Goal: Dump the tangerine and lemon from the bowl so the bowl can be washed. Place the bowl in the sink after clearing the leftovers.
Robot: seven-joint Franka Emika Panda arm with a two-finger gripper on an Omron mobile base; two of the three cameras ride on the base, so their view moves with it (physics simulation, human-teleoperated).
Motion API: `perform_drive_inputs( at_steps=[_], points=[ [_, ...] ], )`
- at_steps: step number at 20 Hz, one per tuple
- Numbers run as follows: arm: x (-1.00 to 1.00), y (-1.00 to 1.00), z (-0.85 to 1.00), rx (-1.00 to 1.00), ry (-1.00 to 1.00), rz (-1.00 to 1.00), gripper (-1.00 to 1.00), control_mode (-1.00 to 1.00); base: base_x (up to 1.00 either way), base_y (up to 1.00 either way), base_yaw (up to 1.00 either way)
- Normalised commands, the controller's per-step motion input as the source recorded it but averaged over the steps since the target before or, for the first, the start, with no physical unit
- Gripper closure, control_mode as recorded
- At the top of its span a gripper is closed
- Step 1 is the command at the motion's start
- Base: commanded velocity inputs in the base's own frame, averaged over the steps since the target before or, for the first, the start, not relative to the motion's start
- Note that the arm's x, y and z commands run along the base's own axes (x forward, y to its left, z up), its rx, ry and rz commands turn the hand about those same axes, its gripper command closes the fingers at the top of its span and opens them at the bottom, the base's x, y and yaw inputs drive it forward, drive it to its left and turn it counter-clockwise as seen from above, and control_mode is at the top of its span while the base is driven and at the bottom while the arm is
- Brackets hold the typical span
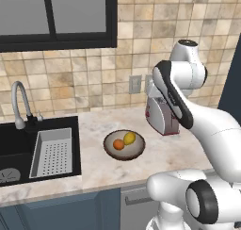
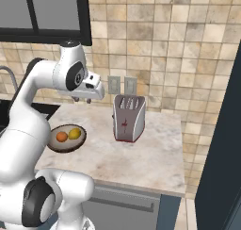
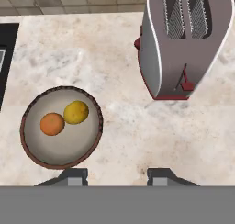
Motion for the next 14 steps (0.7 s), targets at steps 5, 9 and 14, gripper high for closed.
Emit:
perform_drive_inputs(
  at_steps=[5, 9, 14],
  points=[
    [-0.04, 0.09, -0.23, 0.0, 0.04, -0.03, -1.0, -1.0, 0.0, 0.0, 0.0],
    [-0.17, 0.25, -0.75, 0.03, 0.02, -0.08, -1.0, -1.0, 0.0, 0.0, 0.0],
    [-0.01, 0.2, -0.9, 0.01, 0.05, -0.07, -1.0, -1.0, 0.0, 0.0, 0.0]
  ],
)
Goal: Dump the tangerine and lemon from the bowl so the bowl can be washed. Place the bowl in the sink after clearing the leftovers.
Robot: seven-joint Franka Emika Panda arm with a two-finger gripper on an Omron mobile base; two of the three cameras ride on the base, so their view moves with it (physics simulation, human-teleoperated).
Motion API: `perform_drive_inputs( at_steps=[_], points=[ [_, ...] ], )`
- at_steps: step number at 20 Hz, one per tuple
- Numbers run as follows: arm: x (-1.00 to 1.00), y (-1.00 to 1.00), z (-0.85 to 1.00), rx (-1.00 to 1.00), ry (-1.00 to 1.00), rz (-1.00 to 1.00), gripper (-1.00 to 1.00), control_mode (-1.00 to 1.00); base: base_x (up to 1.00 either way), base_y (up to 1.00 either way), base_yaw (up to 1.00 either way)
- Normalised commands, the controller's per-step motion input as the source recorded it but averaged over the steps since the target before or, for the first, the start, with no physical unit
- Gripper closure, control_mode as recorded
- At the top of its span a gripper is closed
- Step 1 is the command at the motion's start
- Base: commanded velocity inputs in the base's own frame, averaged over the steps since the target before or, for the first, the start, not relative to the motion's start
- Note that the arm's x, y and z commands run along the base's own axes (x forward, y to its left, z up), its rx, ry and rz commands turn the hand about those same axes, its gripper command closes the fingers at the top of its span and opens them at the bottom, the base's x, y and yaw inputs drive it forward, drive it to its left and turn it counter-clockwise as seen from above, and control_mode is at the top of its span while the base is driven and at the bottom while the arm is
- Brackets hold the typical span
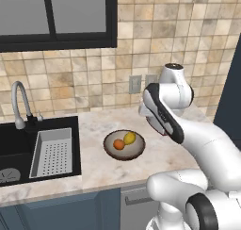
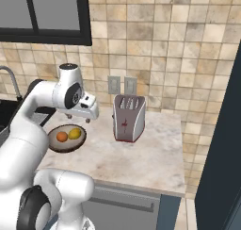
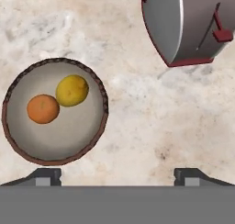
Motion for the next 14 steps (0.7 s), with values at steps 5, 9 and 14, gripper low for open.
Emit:
perform_drive_inputs(
  at_steps=[5, 9, 14],
  points=[
    [0.0, 0.03, -0.98, 0.0, 0.02, -0.07, -1.0, -1.0, 0.0, 0.0, 0.0],
    [0.05, 0.07, -0.84, 0.05, 0.0, -0.05, -1.0, -1.0, 0.0, 0.0, 0.0],
    [0.23, 0.41, -0.48, 0.09, 0.0, 0.0, -1.0, -1.0, 0.0, 0.0, 0.0]
  ],
)
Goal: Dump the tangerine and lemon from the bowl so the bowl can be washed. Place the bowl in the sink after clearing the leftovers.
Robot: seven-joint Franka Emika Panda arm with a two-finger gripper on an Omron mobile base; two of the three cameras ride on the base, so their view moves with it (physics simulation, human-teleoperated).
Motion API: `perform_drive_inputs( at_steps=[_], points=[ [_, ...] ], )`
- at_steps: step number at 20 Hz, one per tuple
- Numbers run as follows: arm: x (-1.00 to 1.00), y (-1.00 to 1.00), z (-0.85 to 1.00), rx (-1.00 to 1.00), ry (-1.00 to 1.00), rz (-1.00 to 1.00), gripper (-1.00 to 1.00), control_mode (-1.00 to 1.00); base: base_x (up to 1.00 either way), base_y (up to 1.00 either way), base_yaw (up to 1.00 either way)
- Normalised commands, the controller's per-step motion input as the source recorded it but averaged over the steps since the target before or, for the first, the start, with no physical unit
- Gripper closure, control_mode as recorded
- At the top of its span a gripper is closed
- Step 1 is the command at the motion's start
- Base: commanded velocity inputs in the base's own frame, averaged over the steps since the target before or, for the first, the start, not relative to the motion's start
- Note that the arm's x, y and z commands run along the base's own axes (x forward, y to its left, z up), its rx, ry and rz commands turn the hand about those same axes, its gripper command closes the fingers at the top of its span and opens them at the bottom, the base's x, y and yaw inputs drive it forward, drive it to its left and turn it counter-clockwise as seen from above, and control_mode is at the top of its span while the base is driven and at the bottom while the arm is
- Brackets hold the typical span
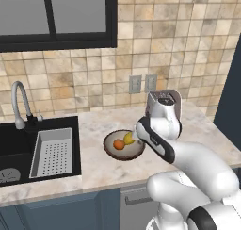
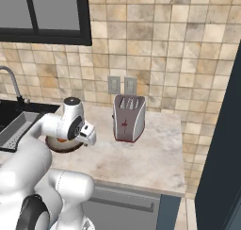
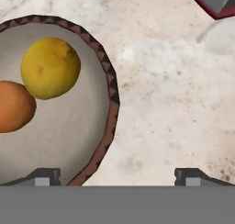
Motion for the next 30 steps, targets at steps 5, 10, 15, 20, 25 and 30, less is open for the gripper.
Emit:
perform_drive_inputs(
  at_steps=[5, 10, 15, 20, 25, 30],
  points=[
    [0.15, 0.3, -0.18, 0.09, 0.0, 0.0, -1.0, -1.0, 0.0, 0.0, 0.0],
    [0.07, 0.26, -0.28, -0.03, 0.02, 0.0, -1.0, -1.0, 0.0, 0.0, 0.0],
    [0.12, 0.2, -0.29, -0.06, 0.03, 0.0, -1.0, -1.0, 0.0, 0.0, 0.0],
    [0.01, 0.01, -0.25, -0.02, 0.01, 0.0, -1.0, -1.0, 0.0, 0.0, 0.0],
    [0.0, -0.15, -0.09, 0.0, 0.0, 0.0, 1.0, -1.0, 0.0, 0.0, 0.0],
    [0.0, 0.0, 0.0, 0.0, 0.0, 0.0, 1.0, -1.0, 0.0, 0.0, 0.0]
  ],
)
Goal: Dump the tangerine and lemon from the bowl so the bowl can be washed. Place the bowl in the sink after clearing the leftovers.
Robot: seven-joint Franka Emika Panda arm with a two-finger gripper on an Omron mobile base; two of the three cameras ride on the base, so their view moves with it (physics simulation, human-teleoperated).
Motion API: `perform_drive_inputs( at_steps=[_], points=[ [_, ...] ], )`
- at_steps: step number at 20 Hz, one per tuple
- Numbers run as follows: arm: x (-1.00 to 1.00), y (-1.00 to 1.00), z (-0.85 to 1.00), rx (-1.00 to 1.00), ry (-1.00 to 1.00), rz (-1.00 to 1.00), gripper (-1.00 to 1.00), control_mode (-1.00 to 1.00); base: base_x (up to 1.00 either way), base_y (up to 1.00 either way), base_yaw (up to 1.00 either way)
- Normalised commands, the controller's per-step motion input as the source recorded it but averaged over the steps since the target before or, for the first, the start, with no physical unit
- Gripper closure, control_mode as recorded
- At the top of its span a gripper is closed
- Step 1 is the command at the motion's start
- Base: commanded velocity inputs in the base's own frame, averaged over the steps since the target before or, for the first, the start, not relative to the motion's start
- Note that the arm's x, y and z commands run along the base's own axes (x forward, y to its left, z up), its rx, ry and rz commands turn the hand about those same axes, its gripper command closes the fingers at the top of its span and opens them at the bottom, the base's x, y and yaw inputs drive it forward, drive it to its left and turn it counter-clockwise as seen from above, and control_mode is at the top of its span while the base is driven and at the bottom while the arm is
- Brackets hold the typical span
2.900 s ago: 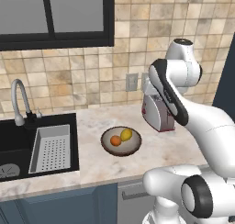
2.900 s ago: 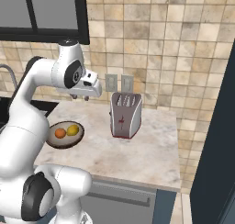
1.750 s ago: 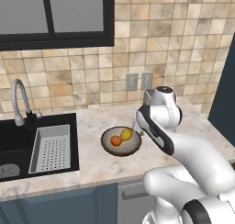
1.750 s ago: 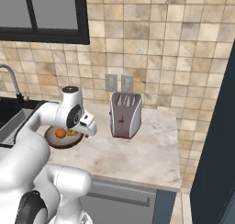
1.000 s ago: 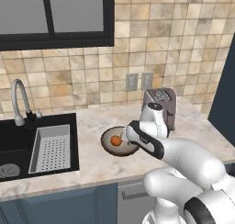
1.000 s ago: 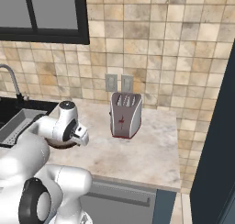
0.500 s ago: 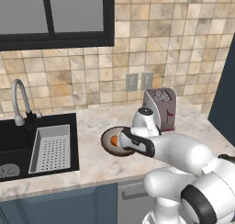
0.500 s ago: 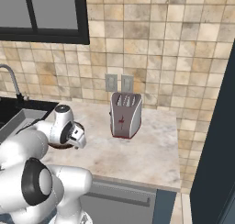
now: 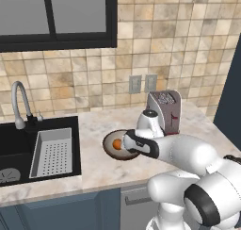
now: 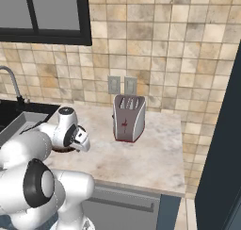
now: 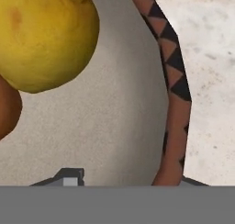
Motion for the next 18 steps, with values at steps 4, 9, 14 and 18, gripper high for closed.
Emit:
perform_drive_inputs(
  at_steps=[4, 9, 14, 18],
  points=[
    [0.0, 0.0, 0.0, 0.0, 0.0, 0.0, 1.0, -1.0, 0.0, 0.0, 0.0],
    [0.0, 0.0, 0.27, 0.0, -0.16, 0.0, 1.0, -1.0, 0.0, 0.0, 0.0],
    [0.0, 0.15, 0.61, 0.0, -0.2, 0.0, 1.0, -1.0, 0.0, 0.0, 0.0],
    [0.0, 0.5, 0.47, 0.01, -0.13, 0.0, 1.0, -1.0, 0.0, 0.0, 0.0]
  ],
)
